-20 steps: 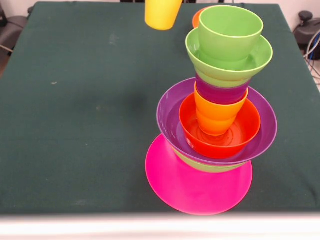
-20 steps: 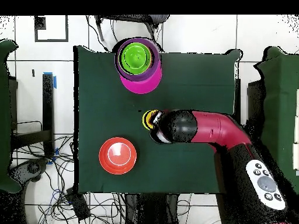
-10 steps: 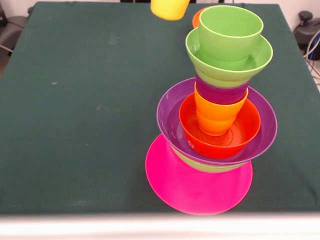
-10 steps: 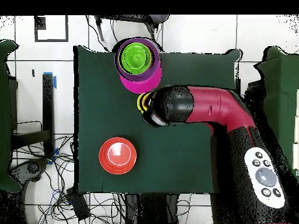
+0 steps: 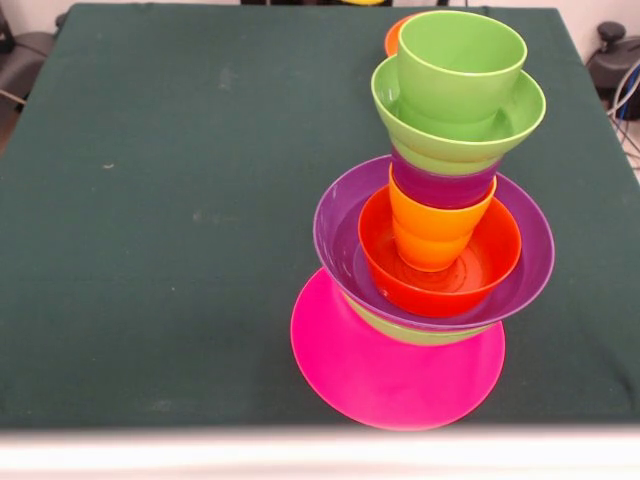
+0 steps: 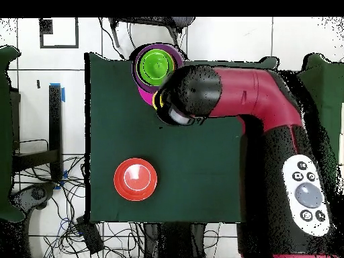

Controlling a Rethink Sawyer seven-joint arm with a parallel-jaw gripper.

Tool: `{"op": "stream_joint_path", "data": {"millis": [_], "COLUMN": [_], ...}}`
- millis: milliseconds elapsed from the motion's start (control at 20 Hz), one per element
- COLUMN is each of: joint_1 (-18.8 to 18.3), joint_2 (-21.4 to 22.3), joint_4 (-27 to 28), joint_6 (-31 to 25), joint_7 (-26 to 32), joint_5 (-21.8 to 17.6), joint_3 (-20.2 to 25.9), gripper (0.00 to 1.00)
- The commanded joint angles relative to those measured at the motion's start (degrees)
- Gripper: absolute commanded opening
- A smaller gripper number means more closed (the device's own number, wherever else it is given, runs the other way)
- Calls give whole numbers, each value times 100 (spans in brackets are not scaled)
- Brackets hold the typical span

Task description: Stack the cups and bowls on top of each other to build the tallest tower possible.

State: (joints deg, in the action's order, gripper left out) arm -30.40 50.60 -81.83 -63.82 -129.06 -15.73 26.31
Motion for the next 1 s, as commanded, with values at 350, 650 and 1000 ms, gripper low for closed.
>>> {"op": "stream_joint_path", "data": {"millis": [350,650,1000], "joint_1": [192,354,621], "joint_2": [-102,-320,-805], "joint_4": [1101,1737,2950], "joint_6": [-1555,-1892,-2517], "joint_7": [714,631,656], "joint_5": [-56,-180,-440], "joint_3": [214,241,272], "gripper": [0,0,0]}}
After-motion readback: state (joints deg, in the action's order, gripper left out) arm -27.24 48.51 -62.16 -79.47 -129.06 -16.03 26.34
